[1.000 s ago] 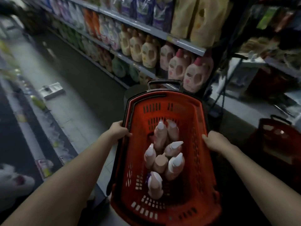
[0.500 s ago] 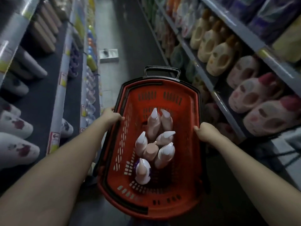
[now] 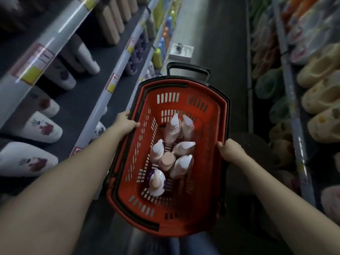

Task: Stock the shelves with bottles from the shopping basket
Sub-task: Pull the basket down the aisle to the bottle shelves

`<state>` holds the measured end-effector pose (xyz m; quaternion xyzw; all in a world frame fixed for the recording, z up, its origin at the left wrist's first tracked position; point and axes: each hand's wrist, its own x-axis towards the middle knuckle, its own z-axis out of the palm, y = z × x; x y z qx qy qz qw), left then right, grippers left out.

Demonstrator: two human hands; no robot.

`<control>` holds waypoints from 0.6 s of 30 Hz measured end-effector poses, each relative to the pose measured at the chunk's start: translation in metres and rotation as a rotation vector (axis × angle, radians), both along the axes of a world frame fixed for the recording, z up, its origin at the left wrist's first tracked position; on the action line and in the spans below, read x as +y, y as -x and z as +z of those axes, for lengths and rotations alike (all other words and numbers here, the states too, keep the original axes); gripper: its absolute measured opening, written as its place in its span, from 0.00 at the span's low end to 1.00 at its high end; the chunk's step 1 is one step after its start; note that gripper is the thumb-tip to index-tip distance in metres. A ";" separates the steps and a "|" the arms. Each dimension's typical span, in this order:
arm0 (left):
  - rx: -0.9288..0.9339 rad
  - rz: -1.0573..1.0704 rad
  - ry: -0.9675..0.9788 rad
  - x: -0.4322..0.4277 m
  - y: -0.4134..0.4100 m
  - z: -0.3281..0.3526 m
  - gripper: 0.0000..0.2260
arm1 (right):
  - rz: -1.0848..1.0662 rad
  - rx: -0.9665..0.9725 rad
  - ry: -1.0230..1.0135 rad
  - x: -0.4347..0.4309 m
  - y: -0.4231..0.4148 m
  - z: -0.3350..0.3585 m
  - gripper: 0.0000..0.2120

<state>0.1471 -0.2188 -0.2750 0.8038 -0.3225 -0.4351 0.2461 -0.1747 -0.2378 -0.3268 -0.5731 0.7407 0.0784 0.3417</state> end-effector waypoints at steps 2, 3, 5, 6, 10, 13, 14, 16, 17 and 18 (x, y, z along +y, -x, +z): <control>-0.022 0.060 0.005 -0.011 -0.003 -0.006 0.29 | 0.044 -0.010 0.003 -0.025 -0.007 -0.007 0.22; -0.026 0.090 0.001 -0.017 -0.003 -0.009 0.31 | 0.065 -0.015 0.002 -0.037 -0.010 -0.011 0.23; -0.033 0.138 -0.006 -0.029 -0.003 -0.018 0.32 | 0.092 -0.032 -0.011 -0.058 -0.014 -0.022 0.23; -0.034 0.153 -0.006 -0.036 -0.003 -0.024 0.32 | 0.101 -0.034 -0.019 -0.068 -0.016 -0.027 0.23; -0.064 0.214 -0.019 -0.059 -0.007 -0.054 0.33 | 0.151 -0.060 -0.032 -0.104 -0.018 -0.056 0.23; -0.085 0.238 0.000 -0.075 -0.008 -0.089 0.29 | 0.180 -0.055 -0.026 -0.125 -0.022 -0.086 0.22; -0.091 0.248 0.006 -0.080 -0.007 -0.104 0.26 | 0.186 -0.058 -0.026 -0.131 -0.023 -0.100 0.22; -0.101 0.271 0.012 -0.088 -0.007 -0.136 0.24 | 0.175 -0.082 -0.033 -0.142 -0.025 -0.134 0.22; -0.103 0.286 0.016 -0.090 -0.008 -0.156 0.25 | 0.169 -0.091 -0.042 -0.145 -0.025 -0.153 0.22; -0.106 0.296 0.018 -0.092 -0.011 -0.177 0.27 | 0.164 -0.101 -0.049 -0.147 -0.027 -0.172 0.22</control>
